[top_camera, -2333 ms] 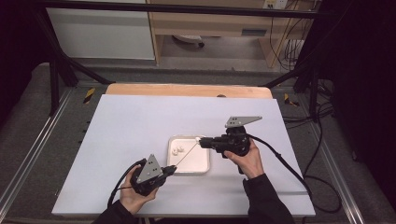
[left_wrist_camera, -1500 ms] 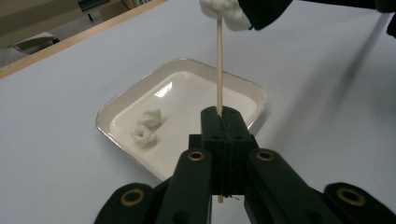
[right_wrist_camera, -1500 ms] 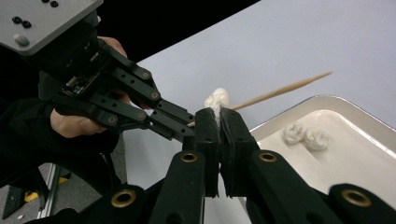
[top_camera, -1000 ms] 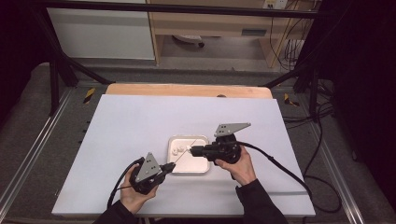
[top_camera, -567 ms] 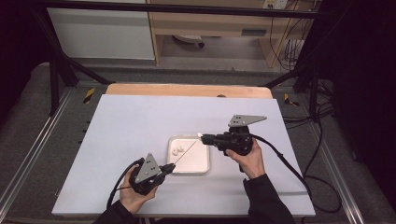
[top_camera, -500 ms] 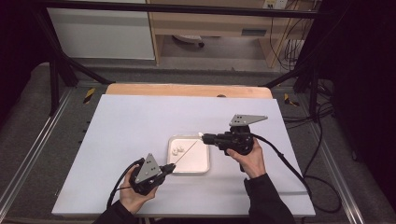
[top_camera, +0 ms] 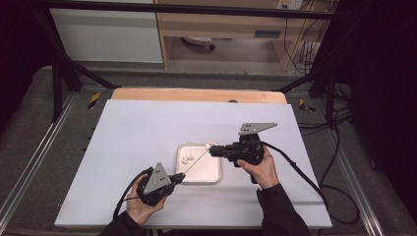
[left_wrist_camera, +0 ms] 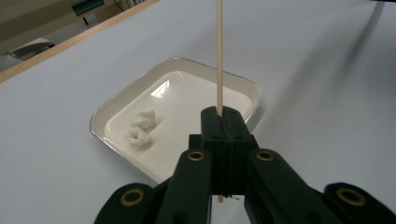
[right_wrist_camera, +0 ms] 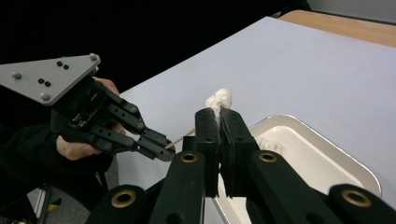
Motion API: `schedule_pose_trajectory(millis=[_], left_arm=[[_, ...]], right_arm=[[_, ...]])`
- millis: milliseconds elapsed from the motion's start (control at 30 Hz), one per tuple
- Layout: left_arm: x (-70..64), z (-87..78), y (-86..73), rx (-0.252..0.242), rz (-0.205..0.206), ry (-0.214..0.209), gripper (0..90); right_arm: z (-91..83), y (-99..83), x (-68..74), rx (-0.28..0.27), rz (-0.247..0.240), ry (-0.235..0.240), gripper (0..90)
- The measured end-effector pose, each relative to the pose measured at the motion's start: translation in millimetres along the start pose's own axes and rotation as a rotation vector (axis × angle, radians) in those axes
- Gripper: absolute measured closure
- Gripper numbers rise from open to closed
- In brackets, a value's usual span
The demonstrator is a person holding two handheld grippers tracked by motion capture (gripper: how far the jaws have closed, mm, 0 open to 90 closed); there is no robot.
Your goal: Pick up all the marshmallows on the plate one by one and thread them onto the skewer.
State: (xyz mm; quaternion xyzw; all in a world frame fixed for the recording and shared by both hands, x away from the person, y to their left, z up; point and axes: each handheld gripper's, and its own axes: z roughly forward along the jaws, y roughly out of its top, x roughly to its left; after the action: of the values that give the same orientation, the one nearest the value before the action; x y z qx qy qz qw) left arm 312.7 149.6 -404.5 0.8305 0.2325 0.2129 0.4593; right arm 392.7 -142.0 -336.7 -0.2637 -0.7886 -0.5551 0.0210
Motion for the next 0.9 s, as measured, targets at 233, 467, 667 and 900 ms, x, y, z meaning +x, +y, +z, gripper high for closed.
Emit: schedule_pose_trajectory(millis=[233, 467, 667, 900], left_arm=[[-1.7, -1.0, 0.4, -0.007, 0.023, 0.002, 89.4], [-3.6, -1.1, 0.9, -0.004, 0.037, 0.009, 89.5], [-3.7, -2.9, 1.4, -0.023, 0.033, 0.016, 89.5], [-5.2, -1.5, 0.1, -0.021, 0.037, 0.018, 89.5]], right_arm=[[1.8, -1.6, 2.2, 0.005, -0.011, 0.024, 87.8], [2.2, -2.8, 5.1, 0.004, -0.02, 0.024, 88.2], [5.0, -5.5, 6.1, 0.006, -0.02, 0.001, 88.3], [10.6, -7.6, 6.3, -0.023, -0.001, 0.014, 88.6]])
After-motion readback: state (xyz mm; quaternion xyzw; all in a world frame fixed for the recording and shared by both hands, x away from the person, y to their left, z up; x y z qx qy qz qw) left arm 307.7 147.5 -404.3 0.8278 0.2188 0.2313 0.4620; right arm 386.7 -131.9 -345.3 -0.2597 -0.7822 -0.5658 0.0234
